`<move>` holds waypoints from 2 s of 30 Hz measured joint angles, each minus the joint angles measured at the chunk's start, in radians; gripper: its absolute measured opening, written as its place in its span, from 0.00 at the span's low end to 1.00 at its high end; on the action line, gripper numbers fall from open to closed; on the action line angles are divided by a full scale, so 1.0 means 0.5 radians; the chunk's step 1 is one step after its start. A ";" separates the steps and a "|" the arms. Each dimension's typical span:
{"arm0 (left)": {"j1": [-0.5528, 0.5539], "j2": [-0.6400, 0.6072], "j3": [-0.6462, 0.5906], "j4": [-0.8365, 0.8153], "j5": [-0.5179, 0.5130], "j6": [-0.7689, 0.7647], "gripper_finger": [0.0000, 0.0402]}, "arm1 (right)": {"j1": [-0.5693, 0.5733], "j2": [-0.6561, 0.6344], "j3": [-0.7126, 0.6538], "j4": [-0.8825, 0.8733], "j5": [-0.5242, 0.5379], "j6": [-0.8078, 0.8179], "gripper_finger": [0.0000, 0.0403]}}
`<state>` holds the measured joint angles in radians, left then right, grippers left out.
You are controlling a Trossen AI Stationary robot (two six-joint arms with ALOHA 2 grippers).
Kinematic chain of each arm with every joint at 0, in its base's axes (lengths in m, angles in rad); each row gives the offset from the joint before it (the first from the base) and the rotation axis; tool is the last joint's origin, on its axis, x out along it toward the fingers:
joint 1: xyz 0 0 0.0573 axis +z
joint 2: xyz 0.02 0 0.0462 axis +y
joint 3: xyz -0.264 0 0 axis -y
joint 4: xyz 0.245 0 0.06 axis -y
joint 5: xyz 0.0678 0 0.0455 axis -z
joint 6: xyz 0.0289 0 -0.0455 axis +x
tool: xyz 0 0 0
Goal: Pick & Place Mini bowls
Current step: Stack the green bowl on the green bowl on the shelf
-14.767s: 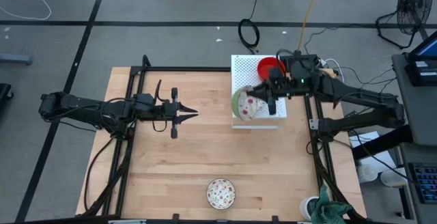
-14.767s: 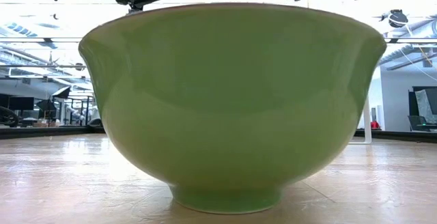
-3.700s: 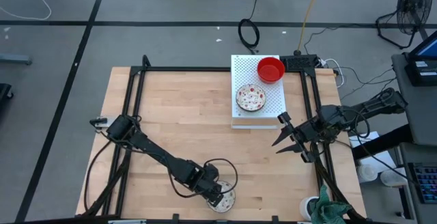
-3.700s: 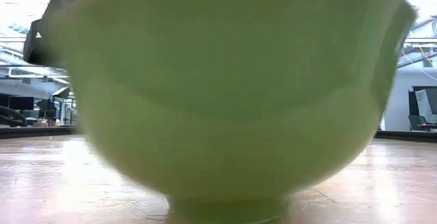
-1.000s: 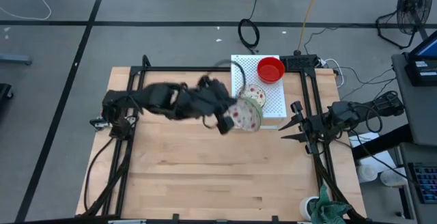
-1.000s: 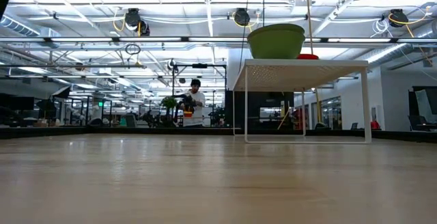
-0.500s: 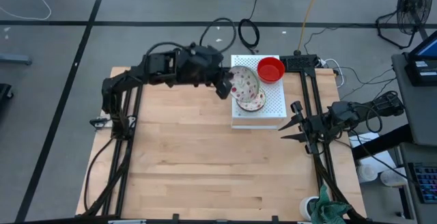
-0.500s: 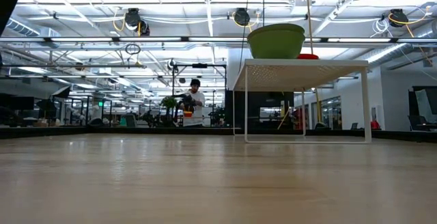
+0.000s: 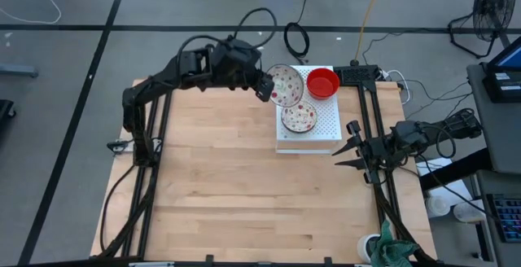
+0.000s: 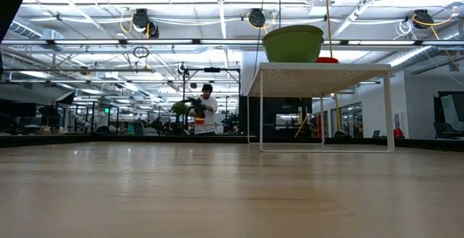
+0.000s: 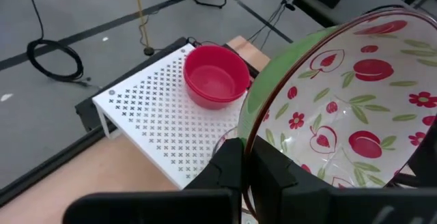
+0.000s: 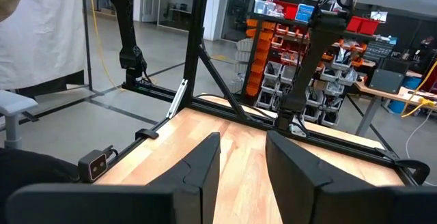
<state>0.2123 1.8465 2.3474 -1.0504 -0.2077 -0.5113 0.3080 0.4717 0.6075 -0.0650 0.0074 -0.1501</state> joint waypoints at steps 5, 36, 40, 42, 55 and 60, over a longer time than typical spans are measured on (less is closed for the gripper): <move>0.012 0.024 -0.032 0.009 -0.003 -0.015 0.02 | 0.000 0.000 0.000 0.000 0.000 0.000 0.26; 0.137 0.152 -0.645 0.387 0.444 -0.100 0.02 | 0.000 0.000 0.000 0.000 0.000 -0.008 0.26; 0.133 0.152 -0.674 0.387 0.485 -0.112 0.02 | 0.000 -0.001 0.000 0.000 0.000 -0.018 0.26; 0.130 0.152 -0.695 0.411 0.487 -0.124 0.02 | 0.000 0.000 0.000 0.000 0.000 -0.018 0.26; 0.121 0.152 -0.811 0.561 0.590 -0.156 0.02 | 0.000 0.000 0.000 0.000 0.000 -0.023 0.26; 0.123 0.152 -0.848 0.607 0.589 -0.204 0.03 | 0.000 0.000 0.000 0.000 0.000 -0.023 0.26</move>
<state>0.2737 1.9224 1.9234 -0.7470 0.0868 -0.6131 0.3080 0.4715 0.6075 -0.0650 0.0077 -0.1616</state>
